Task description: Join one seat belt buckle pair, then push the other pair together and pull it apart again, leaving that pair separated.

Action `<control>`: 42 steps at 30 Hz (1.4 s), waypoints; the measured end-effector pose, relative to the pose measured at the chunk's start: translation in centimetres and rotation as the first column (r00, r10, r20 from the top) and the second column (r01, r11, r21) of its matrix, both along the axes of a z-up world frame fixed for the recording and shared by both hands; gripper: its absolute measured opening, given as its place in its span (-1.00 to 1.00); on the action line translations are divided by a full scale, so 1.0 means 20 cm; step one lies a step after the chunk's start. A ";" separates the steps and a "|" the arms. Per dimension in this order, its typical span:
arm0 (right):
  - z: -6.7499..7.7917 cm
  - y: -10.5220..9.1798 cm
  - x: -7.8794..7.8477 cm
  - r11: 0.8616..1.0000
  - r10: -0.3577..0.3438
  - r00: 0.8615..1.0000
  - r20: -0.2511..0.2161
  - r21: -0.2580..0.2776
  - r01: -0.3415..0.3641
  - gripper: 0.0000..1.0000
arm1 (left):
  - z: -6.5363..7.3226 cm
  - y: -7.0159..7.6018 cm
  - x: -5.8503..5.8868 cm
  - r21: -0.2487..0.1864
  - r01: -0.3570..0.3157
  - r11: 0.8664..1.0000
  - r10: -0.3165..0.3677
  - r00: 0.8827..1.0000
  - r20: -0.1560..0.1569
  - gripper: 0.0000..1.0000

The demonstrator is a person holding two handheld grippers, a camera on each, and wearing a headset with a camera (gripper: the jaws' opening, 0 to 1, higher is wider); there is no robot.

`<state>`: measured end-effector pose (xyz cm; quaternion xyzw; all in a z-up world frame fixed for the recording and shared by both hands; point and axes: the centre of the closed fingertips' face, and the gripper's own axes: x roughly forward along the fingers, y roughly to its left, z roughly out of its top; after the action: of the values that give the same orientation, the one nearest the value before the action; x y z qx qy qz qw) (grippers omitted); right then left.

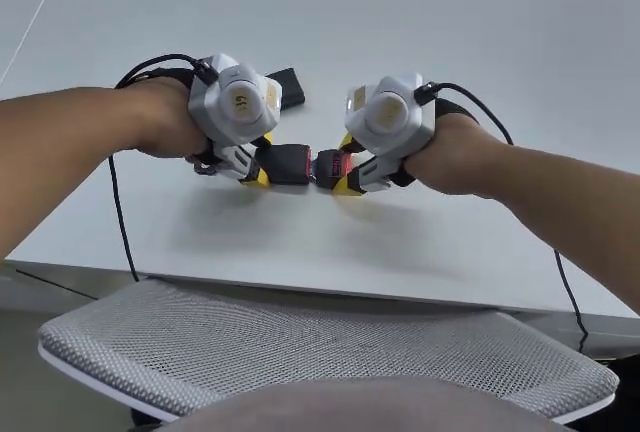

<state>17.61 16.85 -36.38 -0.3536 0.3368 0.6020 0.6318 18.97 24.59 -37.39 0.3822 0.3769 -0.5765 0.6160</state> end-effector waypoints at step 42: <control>0.05 0.01 0.06 0.998 -0.031 0.999 0.014 0.051 0.030 -0.34 | 0.10 0.00 0.00 0.047 -0.054 0.997 0.053 0.998 0.036 -0.35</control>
<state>18.89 17.06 -35.32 -0.3367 0.3222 0.5979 0.6522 18.95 24.69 -35.47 0.3966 0.3902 -0.5439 0.6282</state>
